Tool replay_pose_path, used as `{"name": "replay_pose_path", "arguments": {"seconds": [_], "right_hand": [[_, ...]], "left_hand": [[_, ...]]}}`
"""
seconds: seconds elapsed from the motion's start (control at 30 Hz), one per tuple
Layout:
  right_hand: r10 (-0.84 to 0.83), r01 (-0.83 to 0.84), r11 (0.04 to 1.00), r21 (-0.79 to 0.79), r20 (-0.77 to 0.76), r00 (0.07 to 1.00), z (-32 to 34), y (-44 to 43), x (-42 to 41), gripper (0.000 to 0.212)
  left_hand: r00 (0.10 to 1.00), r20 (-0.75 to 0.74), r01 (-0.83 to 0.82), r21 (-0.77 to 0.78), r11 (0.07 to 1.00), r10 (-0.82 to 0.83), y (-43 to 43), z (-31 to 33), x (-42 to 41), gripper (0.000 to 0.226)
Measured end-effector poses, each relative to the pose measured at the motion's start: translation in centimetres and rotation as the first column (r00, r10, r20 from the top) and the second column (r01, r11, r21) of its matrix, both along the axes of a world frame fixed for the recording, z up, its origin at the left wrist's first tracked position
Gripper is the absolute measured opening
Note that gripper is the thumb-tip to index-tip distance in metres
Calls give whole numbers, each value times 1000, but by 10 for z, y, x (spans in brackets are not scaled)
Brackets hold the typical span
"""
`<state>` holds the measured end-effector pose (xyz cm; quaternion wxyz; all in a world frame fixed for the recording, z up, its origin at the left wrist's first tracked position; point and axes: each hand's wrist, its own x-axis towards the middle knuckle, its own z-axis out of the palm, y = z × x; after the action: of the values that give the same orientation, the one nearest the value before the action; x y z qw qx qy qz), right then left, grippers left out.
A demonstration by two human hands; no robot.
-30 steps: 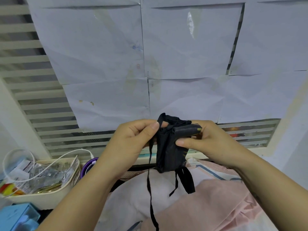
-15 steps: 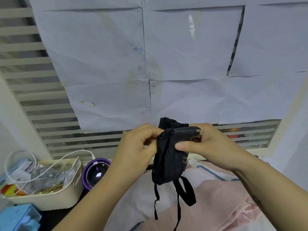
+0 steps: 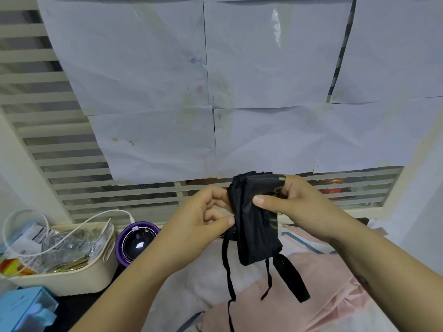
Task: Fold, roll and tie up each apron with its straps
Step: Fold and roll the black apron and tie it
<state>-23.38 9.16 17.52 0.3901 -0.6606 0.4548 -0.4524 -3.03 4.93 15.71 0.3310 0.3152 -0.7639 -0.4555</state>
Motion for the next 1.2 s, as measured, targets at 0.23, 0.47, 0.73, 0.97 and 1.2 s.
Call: {"name": "replay_pose_path", "arguments": {"seconds": [0.23,0.47,0.73,0.97,1.2], "right_hand": [[12,-12,1000,-6,22,1000,8,3,0,18],[17,-18,1000,18,23,1000,5,-1,7,17],[-117,113,992,49,84,990,-5,-7,20,21],[48,-66,978,199,96,994,-9,-7,11,29],[307,-217,888,406,-169,937,-25,2,7,19]], "left_hand": [[978,178,-85,-129,988,107,3,-5,7,26],[998,-12,57,129,990,-56,5,-7,2,35],[963,-213,236,349,907,-168,-4,-21,-3,49],[973,-224,19,308,951,53,-5,-34,2,14],[939,-341,66,318,946,49,-15,-36,17,53]]}}
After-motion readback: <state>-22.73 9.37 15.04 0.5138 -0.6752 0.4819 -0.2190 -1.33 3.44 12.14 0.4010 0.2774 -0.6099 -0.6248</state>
